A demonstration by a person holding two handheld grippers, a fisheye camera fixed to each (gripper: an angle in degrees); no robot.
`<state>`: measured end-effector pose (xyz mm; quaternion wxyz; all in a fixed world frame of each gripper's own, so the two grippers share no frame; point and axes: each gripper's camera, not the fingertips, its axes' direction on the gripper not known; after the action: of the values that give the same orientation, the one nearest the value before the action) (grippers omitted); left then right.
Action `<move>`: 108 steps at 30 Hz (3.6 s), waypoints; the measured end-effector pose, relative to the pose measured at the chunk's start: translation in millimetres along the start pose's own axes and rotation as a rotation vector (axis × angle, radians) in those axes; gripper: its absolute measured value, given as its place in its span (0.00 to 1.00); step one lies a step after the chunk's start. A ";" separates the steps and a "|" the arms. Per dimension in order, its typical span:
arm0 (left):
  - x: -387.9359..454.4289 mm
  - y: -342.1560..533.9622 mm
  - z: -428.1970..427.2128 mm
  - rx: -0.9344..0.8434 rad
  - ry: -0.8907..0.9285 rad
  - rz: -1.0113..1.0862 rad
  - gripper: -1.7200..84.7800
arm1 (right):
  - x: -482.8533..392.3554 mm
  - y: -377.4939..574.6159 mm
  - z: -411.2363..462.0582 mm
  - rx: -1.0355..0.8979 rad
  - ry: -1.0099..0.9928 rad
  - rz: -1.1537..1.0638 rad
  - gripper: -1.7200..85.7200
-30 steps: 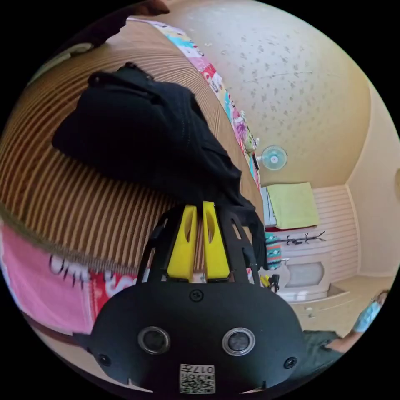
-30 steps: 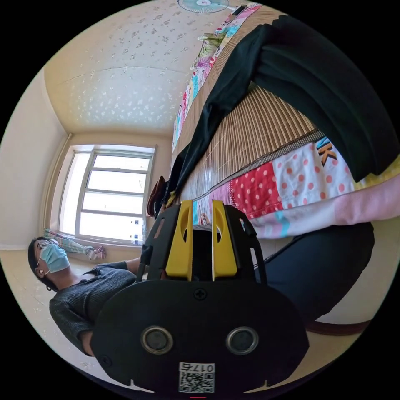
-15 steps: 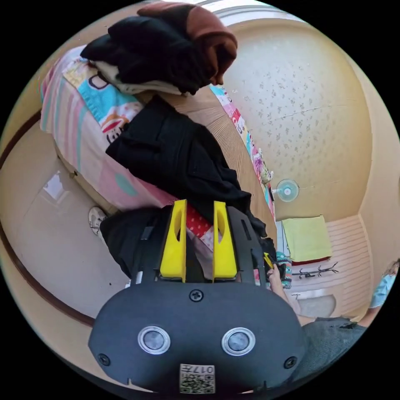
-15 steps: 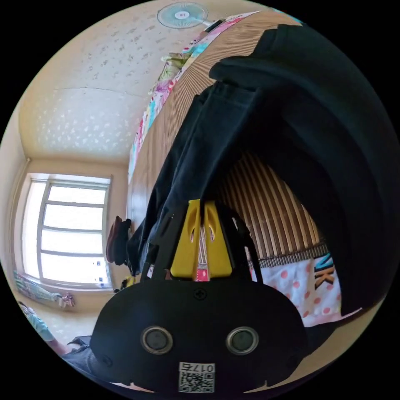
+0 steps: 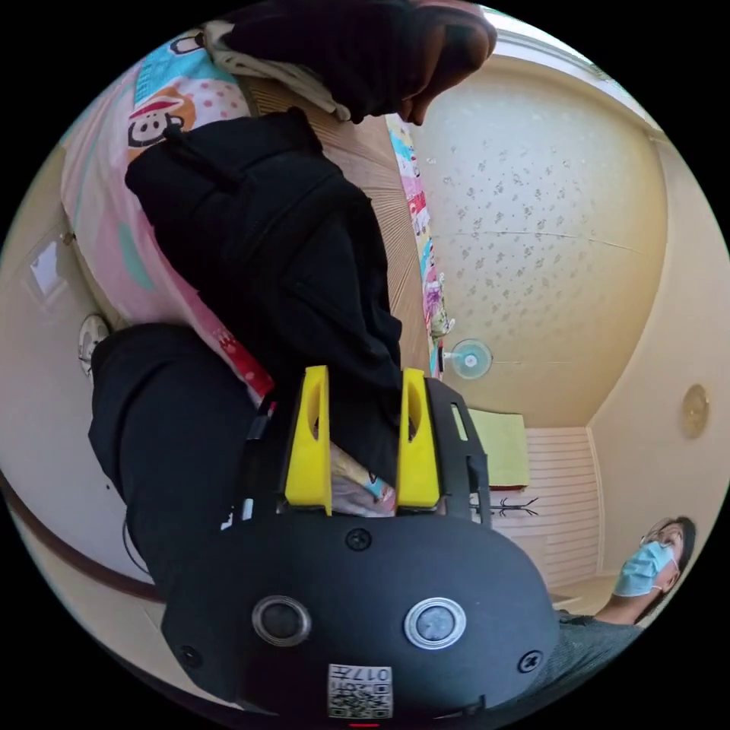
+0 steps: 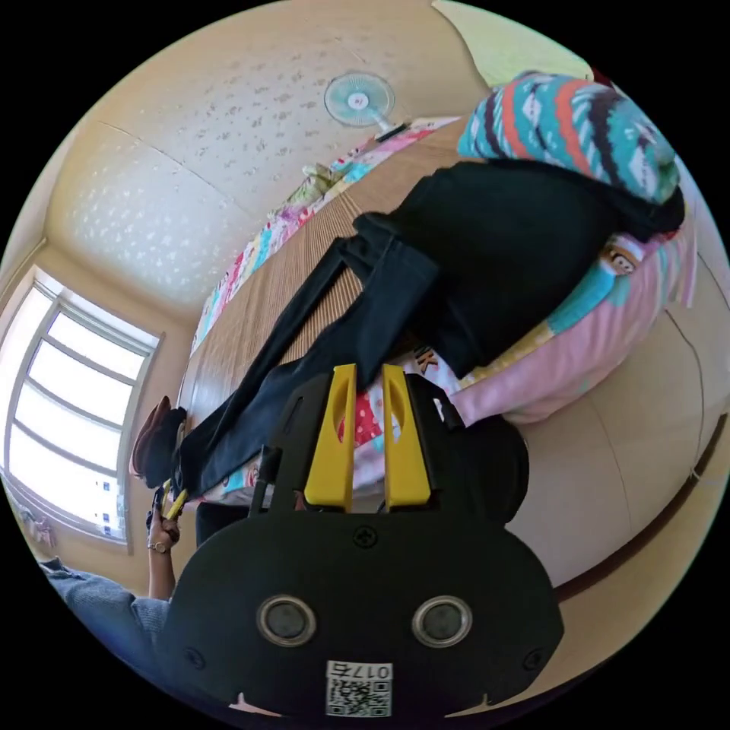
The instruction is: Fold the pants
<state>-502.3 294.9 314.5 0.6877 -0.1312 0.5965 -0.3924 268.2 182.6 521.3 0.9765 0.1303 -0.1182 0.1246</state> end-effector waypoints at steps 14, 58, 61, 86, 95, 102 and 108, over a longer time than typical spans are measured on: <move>143.5 -157.8 71.5 0.178 -0.240 0.417 0.05 | -153.0 -9.7 74.5 -0.079 -0.294 -0.163 0.04; 1.8 -125.6 107.7 -0.025 -0.277 0.458 0.10 | -109.3 6.8 67.2 -0.316 -0.149 -0.291 0.02; 1.6 -79.2 55.9 0.117 -0.257 0.507 0.12 | -5.3 43.2 30.3 -0.217 -0.429 0.054 0.02; -86.1 -13.6 -28.8 0.237 -0.223 0.166 0.04 | 113.3 64.7 94.2 -0.187 -0.553 0.377 0.11; -41.0 -17.3 -45.5 0.349 -0.419 0.304 0.02 | 110.2 54.8 102.1 -0.083 -0.454 0.339 0.16; -74.4 -20.3 -13.6 0.363 -0.495 0.151 0.21 | 93.8 47.2 108.9 -0.060 -0.369 0.305 0.15; -93.6 -28.0 23.3 0.363 -0.508 0.167 0.19 | 89.9 44.2 112.7 -0.072 -0.357 0.300 0.12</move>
<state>-489.7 334.9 405.7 0.8566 -0.0506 0.3348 -0.3893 318.4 211.0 660.7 0.9148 0.0962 -0.3114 0.2387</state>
